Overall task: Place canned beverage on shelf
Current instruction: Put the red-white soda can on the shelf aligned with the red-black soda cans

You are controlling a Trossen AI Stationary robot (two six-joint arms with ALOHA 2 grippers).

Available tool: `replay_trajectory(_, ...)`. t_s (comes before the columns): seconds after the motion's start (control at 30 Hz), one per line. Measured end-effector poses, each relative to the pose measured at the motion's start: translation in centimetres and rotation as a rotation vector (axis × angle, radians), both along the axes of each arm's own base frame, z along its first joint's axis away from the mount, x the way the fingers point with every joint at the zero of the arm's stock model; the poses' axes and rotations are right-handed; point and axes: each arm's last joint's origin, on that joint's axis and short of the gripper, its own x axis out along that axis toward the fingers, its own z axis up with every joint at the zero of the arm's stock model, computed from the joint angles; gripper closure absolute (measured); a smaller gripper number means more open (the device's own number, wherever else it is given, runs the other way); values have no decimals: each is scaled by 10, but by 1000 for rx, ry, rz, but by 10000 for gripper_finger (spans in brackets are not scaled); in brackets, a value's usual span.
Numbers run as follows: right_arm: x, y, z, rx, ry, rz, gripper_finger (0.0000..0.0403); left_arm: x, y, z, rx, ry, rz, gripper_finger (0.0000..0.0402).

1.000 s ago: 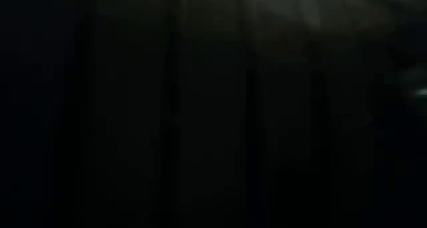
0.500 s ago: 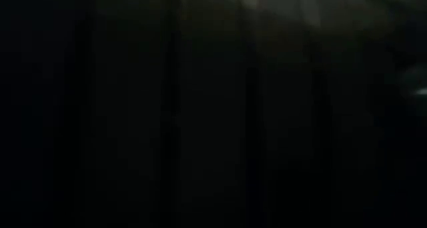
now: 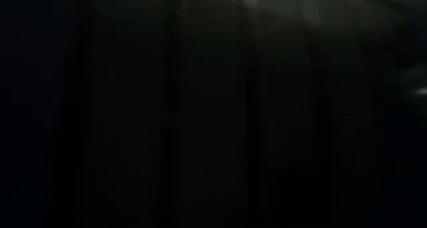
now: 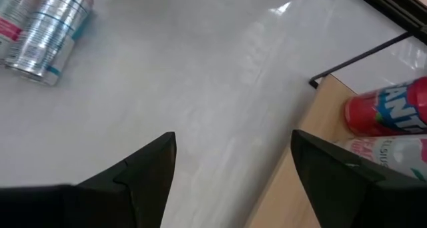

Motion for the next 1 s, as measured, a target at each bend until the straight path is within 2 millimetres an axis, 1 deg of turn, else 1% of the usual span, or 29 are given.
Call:
replay_trajectory(0.13,0,0,0,-15,0,-9,117,2,-2,-8,9,1,-19,58)
replay_trajectory(0.23,0,0,0,-15,-1,-10,117,2,-1,-10,19,12,-20,62)
replay_trajectory(0.5,0,0,0,-15,2,-10,117,2,2,-8,30,20,-49,120)
replay_trajectory(0.63,-2,0,-1,-17,21,-10,117,8,10,-7,-7,44,-73,122)
replay_trajectory(0.8,-3,0,-3,-18,41,-10,117,20,25,-5,-142,113,-175,116)
replay_trajectory(1.0,-3,0,-3,-18,42,-10,117,36,52,0,-440,210,-317,113)
